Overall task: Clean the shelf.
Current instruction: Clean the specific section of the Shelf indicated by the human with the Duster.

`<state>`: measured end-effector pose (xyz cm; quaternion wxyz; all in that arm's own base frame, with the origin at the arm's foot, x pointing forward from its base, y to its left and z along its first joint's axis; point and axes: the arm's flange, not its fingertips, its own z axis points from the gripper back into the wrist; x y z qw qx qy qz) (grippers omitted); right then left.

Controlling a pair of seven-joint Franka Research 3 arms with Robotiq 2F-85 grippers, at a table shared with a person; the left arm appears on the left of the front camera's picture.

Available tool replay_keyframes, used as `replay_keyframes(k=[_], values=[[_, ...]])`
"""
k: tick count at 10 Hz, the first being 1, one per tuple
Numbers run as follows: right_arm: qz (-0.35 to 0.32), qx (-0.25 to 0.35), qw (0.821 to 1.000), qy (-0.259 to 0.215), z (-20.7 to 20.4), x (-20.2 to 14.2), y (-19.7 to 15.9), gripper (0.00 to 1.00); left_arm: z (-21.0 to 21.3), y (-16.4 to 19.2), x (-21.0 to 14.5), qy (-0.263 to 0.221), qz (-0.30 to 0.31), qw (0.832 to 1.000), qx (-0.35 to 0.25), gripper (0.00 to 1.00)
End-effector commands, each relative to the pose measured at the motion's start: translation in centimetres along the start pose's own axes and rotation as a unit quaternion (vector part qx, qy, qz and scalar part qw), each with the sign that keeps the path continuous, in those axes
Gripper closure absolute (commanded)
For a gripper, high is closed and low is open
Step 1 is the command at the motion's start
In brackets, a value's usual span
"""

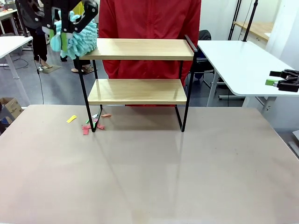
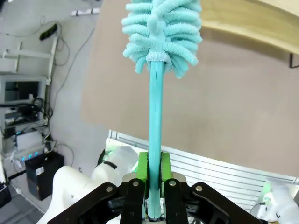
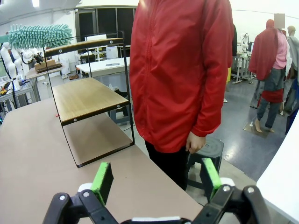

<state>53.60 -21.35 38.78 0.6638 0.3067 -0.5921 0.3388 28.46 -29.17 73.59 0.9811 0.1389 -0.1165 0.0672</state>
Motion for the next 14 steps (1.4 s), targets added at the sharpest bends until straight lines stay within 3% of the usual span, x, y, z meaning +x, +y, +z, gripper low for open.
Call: replay_keyframes(k=[1,2,6,7,9,12,14], values=[[-0.006,-0.007,1.0,0.006,-0.3,0.8,0.1,0.0,-0.4,0.7,0.4,-0.027,-0.028,0.998,-0.042,0.87],[-0.006,-0.007,1.0,0.006,-0.3,0.8,0.1,0.0,0.0,0.0,0.0,0.0,0.0,1.0,0.0,0.87],[-0.006,-0.007,1.0,0.006,-0.3,0.8,0.1,0.0,-0.1,-0.3,0.2,-0.002,-0.008,1.0,-0.005,0.87],[-0.006,-0.007,1.0,0.006,-0.3,0.8,0.1,0.0,0.8,-0.2,0.2,-0.056,-0.047,0.996,-0.043,0.87],[-0.006,-0.007,1.0,0.006,-0.3,0.8,0.1,0.0,2.0,3.3,-1.2,-0.112,-0.117,0.982,-0.097,0.87],[-0.006,-0.007,1.0,0.006,-0.3,0.8,0.1,0.0,0.5,8.5,-3.4,-0.125,-0.199,0.96,-0.155,0.87],[-0.006,-0.007,1.0,0.006,-0.3,0.8,0.1,0.0,0.2,12.0,-5.3,-0.14,-0.298,0.915,-0.232,0.87]])
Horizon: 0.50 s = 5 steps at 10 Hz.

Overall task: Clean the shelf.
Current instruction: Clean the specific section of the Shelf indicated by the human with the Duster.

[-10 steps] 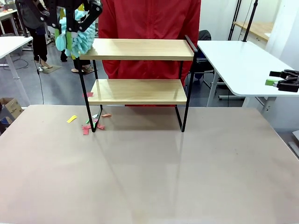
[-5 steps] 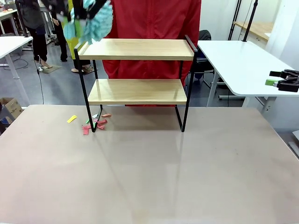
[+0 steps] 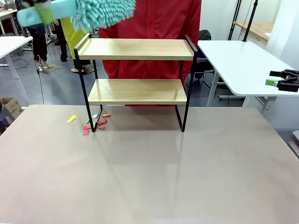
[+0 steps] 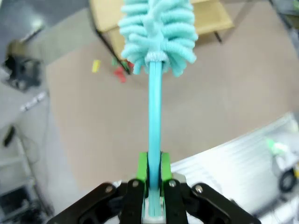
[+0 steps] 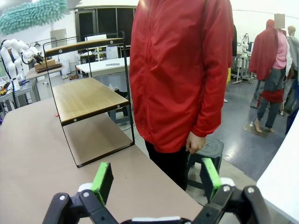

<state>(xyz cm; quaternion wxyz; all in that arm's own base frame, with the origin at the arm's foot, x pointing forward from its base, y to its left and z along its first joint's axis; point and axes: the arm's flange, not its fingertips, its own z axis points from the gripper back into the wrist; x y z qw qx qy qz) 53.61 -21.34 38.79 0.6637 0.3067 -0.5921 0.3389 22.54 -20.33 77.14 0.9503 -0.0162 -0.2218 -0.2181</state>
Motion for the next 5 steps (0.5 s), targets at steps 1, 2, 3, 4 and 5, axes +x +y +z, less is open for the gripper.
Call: replay_keyframes(k=[1,2,3,4,5], values=[[-0.006,-0.007,1.0,0.006,-0.3,0.8,0.1,0.0,0.1,2.3,-3.7,-0.016,-0.097,0.99,-0.103,0.87],[-0.006,-0.007,1.0,0.006,-0.3,0.8,0.1,0.0,0.7,3.4,-4.3,0.005,-0.128,0.981,-0.142,0.87],[-0.006,-0.007,1.0,0.006,-0.3,0.8,0.1,0.0,1.1,4.3,-4.6,0.051,-0.142,0.974,-0.17,0.87],[-0.006,-0.007,1.0,0.006,-0.3,0.8,0.1,0.0,1.4,4.9,-4.9,0.103,-0.152,0.967,-0.178,0.87],[-0.006,-0.007,1.0,0.006,-0.3,0.8,0.1,0.0,1.5,5.1,-5.2,0.163,-0.159,0.959,-0.17,0.87]])
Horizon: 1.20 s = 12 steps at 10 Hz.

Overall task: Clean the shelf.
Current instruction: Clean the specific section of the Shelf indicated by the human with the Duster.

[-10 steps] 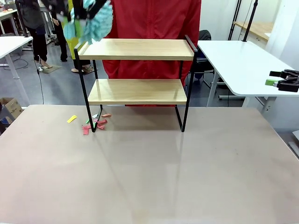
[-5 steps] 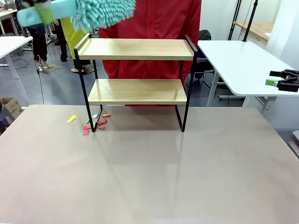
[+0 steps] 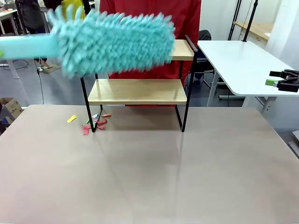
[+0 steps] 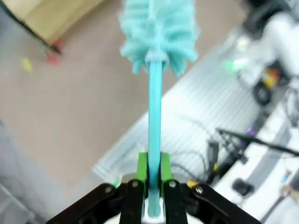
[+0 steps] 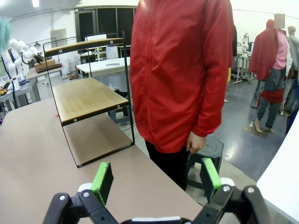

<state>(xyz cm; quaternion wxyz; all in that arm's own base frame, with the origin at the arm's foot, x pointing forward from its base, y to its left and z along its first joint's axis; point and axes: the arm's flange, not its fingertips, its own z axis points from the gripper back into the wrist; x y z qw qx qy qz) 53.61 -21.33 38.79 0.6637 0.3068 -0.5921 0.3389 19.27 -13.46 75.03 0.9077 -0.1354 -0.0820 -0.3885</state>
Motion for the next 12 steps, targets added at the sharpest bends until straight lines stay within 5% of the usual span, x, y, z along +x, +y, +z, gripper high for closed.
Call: replay_keyframes(k=[1,4,8,12], values=[[-0.006,-0.007,1.0,0.006,-0.3,0.8,0.1,0.0,2.0,0.5,0.0,0.116,-0.004,0.993,0.005,0.87],[-0.006,-0.007,1.0,0.006,-0.3,0.8,0.1,0.0,2.7,2.1,-0.9,0.291,-0.028,0.956,0.013,0.87],[-0.006,-0.007,1.0,0.006,-0.3,0.8,0.1,0.0,2.2,6.2,-2.1,0.461,-0.056,0.886,-0.002,0.87],[-0.006,-0.007,1.0,0.006,-0.3,0.8,0.1,0.0,5.9,7.3,-2.5,0.419,-0.109,0.9,0.056,0.87]])
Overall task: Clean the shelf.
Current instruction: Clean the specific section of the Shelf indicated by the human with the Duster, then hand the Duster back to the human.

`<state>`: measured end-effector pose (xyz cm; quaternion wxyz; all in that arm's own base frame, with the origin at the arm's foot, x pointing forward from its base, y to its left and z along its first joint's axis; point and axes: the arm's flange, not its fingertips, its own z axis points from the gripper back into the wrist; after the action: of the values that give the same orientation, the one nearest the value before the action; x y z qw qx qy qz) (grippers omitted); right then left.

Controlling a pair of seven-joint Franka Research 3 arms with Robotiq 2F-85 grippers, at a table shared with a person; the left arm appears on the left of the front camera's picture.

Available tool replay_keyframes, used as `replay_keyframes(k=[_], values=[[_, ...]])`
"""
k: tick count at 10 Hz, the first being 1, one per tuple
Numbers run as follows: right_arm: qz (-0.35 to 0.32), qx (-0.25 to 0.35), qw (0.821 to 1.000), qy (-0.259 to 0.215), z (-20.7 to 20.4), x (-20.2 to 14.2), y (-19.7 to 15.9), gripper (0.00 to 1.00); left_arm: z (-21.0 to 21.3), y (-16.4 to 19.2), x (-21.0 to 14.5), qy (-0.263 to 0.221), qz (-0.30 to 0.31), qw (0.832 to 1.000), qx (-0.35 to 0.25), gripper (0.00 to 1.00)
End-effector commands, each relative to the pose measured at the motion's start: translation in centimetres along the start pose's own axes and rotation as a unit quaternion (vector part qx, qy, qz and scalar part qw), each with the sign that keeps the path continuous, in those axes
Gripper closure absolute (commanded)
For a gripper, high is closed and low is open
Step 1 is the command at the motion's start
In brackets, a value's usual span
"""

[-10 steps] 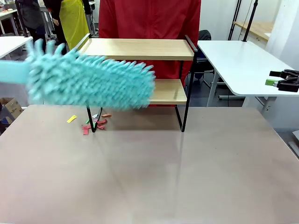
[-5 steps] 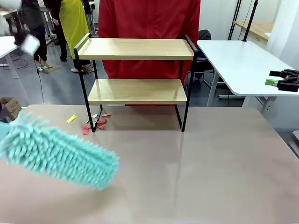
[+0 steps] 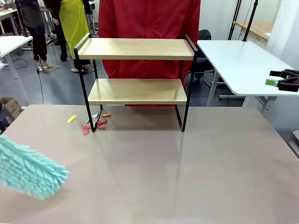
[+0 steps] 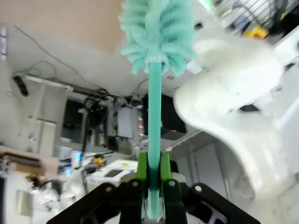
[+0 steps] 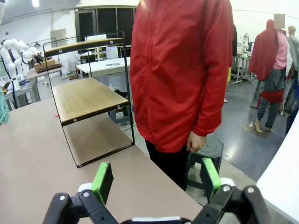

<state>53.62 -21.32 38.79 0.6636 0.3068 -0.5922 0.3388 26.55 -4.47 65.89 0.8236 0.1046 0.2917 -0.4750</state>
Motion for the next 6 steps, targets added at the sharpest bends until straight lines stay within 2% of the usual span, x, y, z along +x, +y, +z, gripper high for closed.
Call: replay_keyframes(k=[1,2,6], values=[[-0.006,-0.007,1.0,0.006,-0.3,0.7,0.1,0.0,9.7,-5.5,-8.2,-0.075,-0.024,0.995,0.059,0.87],[-0.006,-0.007,1.0,0.006,-0.3,0.7,0.1,0.0,0.0,0.0,0.0,0.0,0.0,1.0,0.0,0.87],[-0.006,-0.007,1.0,0.006,-0.3,0.7,0.1,0.0,0.0,0.0,0.0,0.0,0.0,1.0,0.0,0.87]])
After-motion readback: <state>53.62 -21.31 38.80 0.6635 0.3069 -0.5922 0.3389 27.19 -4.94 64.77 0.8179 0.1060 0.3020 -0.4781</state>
